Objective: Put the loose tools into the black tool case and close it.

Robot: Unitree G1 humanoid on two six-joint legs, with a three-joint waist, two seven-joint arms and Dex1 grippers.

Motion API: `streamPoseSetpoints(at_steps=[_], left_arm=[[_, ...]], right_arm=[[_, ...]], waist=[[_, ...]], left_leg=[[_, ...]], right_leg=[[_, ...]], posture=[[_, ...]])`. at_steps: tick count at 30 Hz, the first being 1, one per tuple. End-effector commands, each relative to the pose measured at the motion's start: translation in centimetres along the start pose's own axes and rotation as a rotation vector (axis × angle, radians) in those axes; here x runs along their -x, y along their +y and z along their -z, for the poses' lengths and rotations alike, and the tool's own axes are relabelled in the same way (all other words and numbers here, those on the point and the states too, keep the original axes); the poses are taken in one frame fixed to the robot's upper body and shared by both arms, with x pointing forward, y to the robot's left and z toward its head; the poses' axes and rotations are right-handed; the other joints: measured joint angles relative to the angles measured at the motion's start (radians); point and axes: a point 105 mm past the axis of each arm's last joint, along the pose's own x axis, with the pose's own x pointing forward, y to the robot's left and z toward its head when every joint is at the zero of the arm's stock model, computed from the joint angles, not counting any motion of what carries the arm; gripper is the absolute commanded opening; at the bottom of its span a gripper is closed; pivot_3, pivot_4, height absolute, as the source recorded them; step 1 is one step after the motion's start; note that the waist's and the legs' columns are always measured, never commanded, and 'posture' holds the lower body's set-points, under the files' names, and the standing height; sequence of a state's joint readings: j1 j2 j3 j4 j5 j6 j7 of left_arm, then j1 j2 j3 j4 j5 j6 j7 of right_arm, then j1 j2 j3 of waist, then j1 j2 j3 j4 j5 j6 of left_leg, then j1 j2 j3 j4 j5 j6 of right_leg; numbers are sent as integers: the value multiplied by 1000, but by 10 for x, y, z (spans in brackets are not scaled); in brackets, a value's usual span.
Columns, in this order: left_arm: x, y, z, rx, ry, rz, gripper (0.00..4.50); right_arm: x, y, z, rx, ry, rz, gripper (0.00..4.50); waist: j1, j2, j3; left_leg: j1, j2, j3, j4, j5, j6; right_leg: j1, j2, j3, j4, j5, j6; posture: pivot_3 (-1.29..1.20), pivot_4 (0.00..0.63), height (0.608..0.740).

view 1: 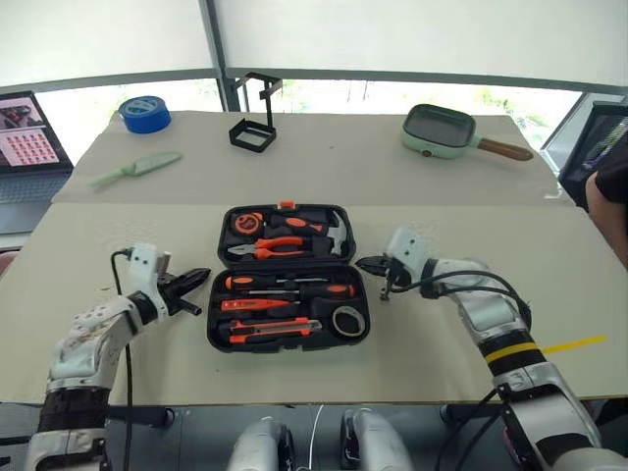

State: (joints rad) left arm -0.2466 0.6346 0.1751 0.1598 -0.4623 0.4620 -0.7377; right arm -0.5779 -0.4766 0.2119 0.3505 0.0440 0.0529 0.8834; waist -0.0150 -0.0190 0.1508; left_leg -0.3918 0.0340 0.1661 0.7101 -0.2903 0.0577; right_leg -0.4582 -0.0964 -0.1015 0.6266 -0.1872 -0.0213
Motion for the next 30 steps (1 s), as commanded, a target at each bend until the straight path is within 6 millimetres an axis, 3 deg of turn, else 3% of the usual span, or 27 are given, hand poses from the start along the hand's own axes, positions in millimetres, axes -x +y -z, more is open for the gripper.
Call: streamPoseSetpoints(at_steps=[1,7,14,16,20,24,27,30], left_arm=[[-11,-6,-12,-29,-17,53,62],[-19,-27,-6,-85,50,202,62],[-9,-34,-4,-128,85,253,62],[-3,-33,-3,-125,89,246,62],[17,-18,-12,-61,72,204,62],[34,0,-25,-71,105,138,1059],[48,19,-33,-39,223,60,2217],[47,19,-46,52,257,62,3208]], right_arm=[[-3,4,-17,16,-52,-43,0],[8,21,-17,-25,-51,-102,0],[21,35,-16,-47,-36,-109,0],[25,34,-14,-51,-25,-87,0],[41,12,-7,-138,3,34,0],[60,10,-13,-213,13,-6,1107],[77,5,-34,-385,-15,-64,2157],[82,-2,-40,-558,76,-58,3180]], waist=[[-1,0,0],[3,0,0],[2,0,0],[0,0,0],[1,0,0],[3,-1,2],[4,-1,3],[4,-1,5]], left_leg=[[0,0,0,0,0,-1],[2,0,1,0,0,-1],[2,0,0,-1,0,-1],[2,0,0,-1,0,-1],[2,0,0,-1,0,-1],[1,0,-1,-1,0,-2],[1,0,-2,-1,-2,-6],[1,0,-3,-1,-2,-5]], right_leg=[[0,0,0,0,0,0],[0,0,2,1,0,0],[0,-1,3,1,0,-1],[0,-1,3,1,-1,-1],[0,-1,4,1,-1,-1],[-1,-9,4,0,-1,-1],[-1,-10,3,1,-2,2],[-1,-10,2,1,-2,3]], posture=[[0,150,740],[0,150,740],[0,150,740],[0,150,740],[0,150,740],[0,150,740],[0,150,740],[0,150,740]])
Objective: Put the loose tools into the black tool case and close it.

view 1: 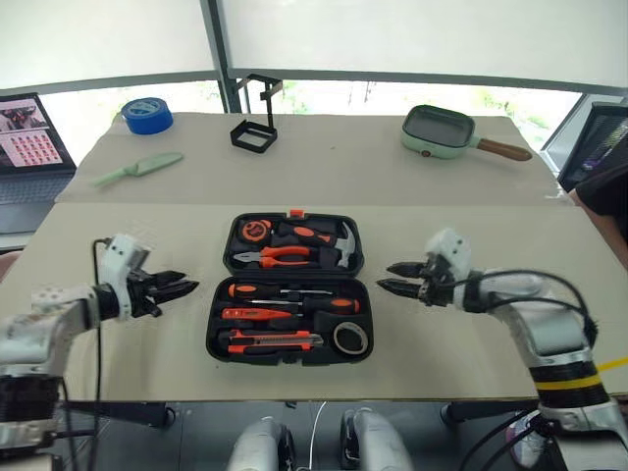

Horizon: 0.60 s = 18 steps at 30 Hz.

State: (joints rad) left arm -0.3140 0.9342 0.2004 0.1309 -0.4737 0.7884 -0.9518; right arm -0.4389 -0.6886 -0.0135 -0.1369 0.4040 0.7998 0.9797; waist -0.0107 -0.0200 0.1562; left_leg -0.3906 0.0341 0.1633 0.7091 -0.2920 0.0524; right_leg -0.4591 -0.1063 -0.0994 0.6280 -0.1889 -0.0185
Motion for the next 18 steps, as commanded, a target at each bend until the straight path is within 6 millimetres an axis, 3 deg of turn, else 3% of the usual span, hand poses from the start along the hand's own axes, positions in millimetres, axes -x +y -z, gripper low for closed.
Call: streamPoseSetpoints(at_steps=[1,4,8,10,14,18], left_arm=[[3,-6,-18,91,13,46,3600],[-1,-16,-24,253,121,97,4475],[-25,-17,-54,336,66,77,4475],[-38,-15,-64,365,39,49,4475],[-55,-20,-67,352,59,47,4475],[-60,-19,-66,351,93,25,4475]], right_arm=[[9,1,-23,-190,44,9,3538],[3,3,-29,-349,179,-14,4438],[-21,-10,-45,-528,241,37,4438],[-30,-17,-50,-537,256,77,4438],[-45,-25,-46,-523,298,133,4438],[-53,-26,-38,-519,332,150,4438]], waist=[[0,0,0],[-1,0,0],[-2,-1,1],[-1,-1,1],[-5,-1,1],[-9,-1,1]], left_leg=[[1,0,0,0,1,3],[0,0,0,0,2,5],[-3,-1,0,0,3,7],[-4,-1,1,1,4,6],[-4,-1,1,1,4,6],[-8,-2,2,-1,4,6]], right_leg=[[0,0,0,0,0,0],[0,0,0,1,3,-6],[-1,9,-1,1,4,-6],[-1,10,-1,1,4,-6],[-1,11,-1,2,4,-5],[-4,11,-2,1,4,-4]], posture=[[0,150,740],[0,150,740],[0,150,740],[0,150,740],[0,150,740],[0,150,740]])
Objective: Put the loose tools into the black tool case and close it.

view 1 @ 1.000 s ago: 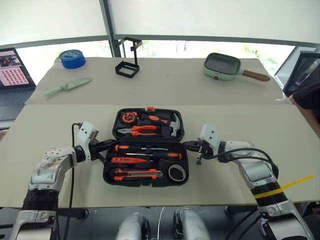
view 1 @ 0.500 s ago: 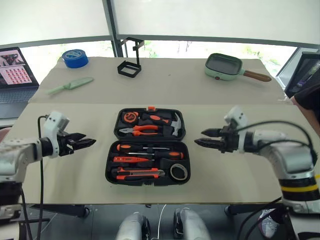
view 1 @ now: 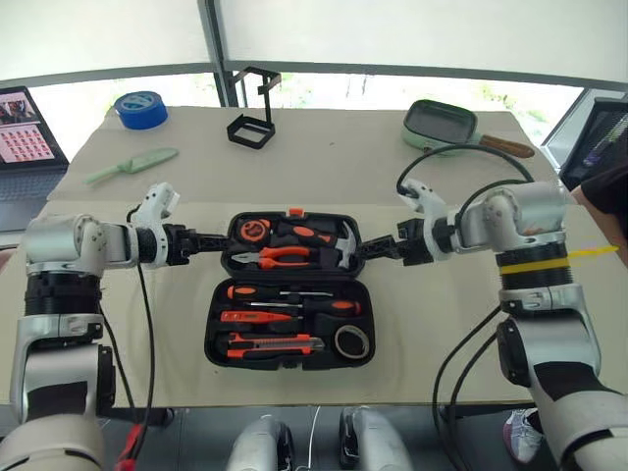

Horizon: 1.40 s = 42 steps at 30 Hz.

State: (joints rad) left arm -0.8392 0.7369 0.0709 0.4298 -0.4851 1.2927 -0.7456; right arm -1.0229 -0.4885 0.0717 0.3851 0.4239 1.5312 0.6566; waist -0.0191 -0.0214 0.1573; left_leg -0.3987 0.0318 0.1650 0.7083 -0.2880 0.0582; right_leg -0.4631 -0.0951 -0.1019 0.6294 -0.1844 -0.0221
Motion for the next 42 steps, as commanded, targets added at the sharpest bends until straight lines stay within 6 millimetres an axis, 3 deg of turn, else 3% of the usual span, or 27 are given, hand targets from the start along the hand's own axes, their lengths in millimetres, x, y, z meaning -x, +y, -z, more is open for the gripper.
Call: streamPoseSetpoints(at_steps=[1,9,11,14,18,22,25,29,33,36,39,42], left_arm=[[3,-3,-16,-14,-38,-18,4475],[-6,-5,-8,19,-15,3,4475],[-8,-5,-6,39,-13,8,4500],[-15,-3,2,90,0,25,3820],[-17,7,11,114,13,-10,2319],[-14,5,6,145,-35,20,925],[-10,-1,-10,115,-187,85,45],[11,-6,-18,-4,-420,171,6],[35,-11,-7,-204,-599,228,6],[49,-12,9,-335,-689,212,6],[53,-15,25,-482,-713,188,6],[52,-14,51,-681,-658,152,6]], right_arm=[[-2,5,-12,43,-35,16,4438],[-13,1,-15,11,-47,35,4438],[-14,-2,-12,-3,-32,48,3928],[-17,-9,-4,-44,17,74,3060],[-23,-10,-4,-83,8,71,1686],[-27,-14,-2,-101,-15,80,344],[-29,-5,-10,-123,-91,2,0],[-13,11,-41,50,-377,-74,0],[8,22,-46,306,-578,-51,0],[25,41,-28,721,-710,-15,0],[24,38,6,1057,-709,54,0],[20,26,35,1265,-709,111,0]], waist=[[-2,0,0],[-12,0,0],[-13,0,0],[-15,0,0],[-18,0,0],[-13,0,0],[-11,0,0],[-17,0,0],[-23,0,0],[-20,0,0],[-17,0,0],[-18,0,0]], left_leg=[[-2,0,0,0,0,0],[-1,0,1,0,1,-2],[0,0,1,0,2,-3],[0,0,1,0,2,-4],[2,1,1,1,3,-4],[9,0,1,1,2,-5],[9,0,1,1,-1,-12],[10,0,2,0,-1,-13],[8,1,3,-2,0,-15],[7,0,4,-9,1,-16],[7,-1,4,-14,3,-11],[7,-2,6,-15,4,-9]], right_leg=[[-2,0,0,0,0,0],[-3,0,0,2,0,0],[-3,0,1,2,0,0],[-3,0,2,2,0,0],[-2,0,3,2,1,0],[5,-2,3,1,1,0],[5,-4,3,2,1,0],[5,-4,4,3,3,-2],[1,-2,4,3,4,-4],[-1,0,4,1,4,-4],[-1,1,4,-2,2,-2],[-1,1,4,-6,1,0]], posture=[[0,150,740],[0,150,740],[0,150,740],[0,150,740],[0,150,740],[0,150,740],[0,150,740],[0,150,740],[0,150,740],[0,150,740],[0,150,740],[0,150,740]])
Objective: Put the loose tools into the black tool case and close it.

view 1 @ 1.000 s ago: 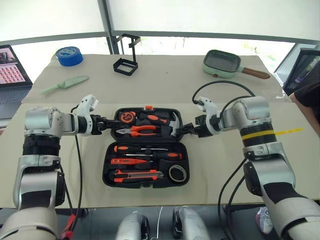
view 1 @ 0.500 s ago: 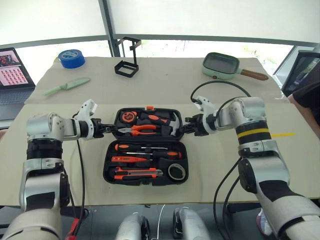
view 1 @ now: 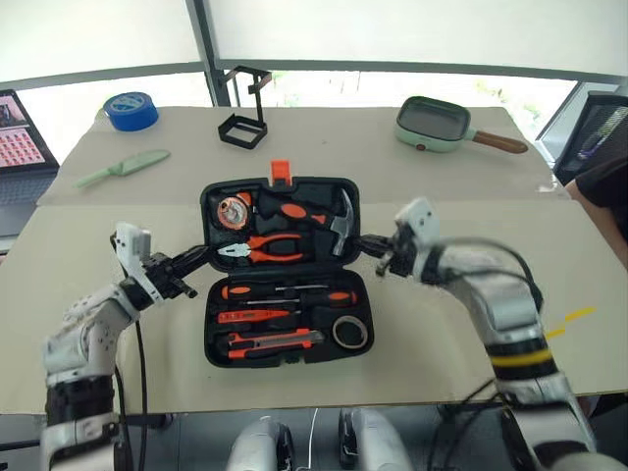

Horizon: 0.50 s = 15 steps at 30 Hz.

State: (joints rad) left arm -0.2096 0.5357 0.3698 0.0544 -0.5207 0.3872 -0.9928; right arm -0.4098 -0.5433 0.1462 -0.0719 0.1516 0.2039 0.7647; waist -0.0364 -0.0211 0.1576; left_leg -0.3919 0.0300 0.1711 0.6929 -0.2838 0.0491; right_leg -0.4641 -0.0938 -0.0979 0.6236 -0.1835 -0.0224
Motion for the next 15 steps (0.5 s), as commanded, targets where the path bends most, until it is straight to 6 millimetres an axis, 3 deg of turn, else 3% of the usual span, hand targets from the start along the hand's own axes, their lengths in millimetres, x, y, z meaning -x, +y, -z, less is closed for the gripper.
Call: streamPoseSetpoints(at_steps=[1,5,7,8,9,10,12,15], left_arm=[[19,-7,-6,-321,-5,14,6],[32,-14,4,-519,-20,-7,6],[39,-24,13,-559,-4,27,6],[48,-30,26,-572,34,62,363],[59,-34,36,-586,64,73,751],[68,-36,43,-588,84,77,838],[79,-33,47,-569,97,33,1467],[94,-16,48,-534,142,-56,2677]], right_arm=[[21,4,1,364,-63,32,0],[36,20,22,632,-75,19,0],[42,27,32,686,-81,9,0],[47,32,37,692,-95,1,0],[52,39,44,698,-91,-20,363],[56,44,45,705,-111,-29,730],[61,50,50,701,-102,-49,1249],[75,42,52,705,-78,-13,2471]], waist=[[-1,0,0],[0,0,0],[0,0,0],[1,-1,0],[1,-1,0],[1,-1,-1],[1,-1,-1],[8,-2,0]], left_leg=[[1,0,0,0,0,0],[8,3,0,0,-4,-8],[9,3,1,1,-4,-8],[11,3,1,1,-4,-8],[12,3,1,1,-4,-8],[14,3,2,1,-4,-8],[16,3,2,0,-5,-6],[13,4,1,3,-1,-2]], right_leg=[[1,0,0,-1,0,0],[8,0,1,-7,-5,5],[8,-2,3,-5,-5,5],[8,-3,3,-3,-5,5],[8,-5,4,-1,-5,5],[9,-8,6,1,-6,5],[9,-12,5,2,-8,3],[7,-12,5,5,-9,2]], posture=[[0,150,740],[0,150,740],[0,150,740],[0,150,740],[0,150,740],[0,150,740],[0,150,740],[0,150,740]])
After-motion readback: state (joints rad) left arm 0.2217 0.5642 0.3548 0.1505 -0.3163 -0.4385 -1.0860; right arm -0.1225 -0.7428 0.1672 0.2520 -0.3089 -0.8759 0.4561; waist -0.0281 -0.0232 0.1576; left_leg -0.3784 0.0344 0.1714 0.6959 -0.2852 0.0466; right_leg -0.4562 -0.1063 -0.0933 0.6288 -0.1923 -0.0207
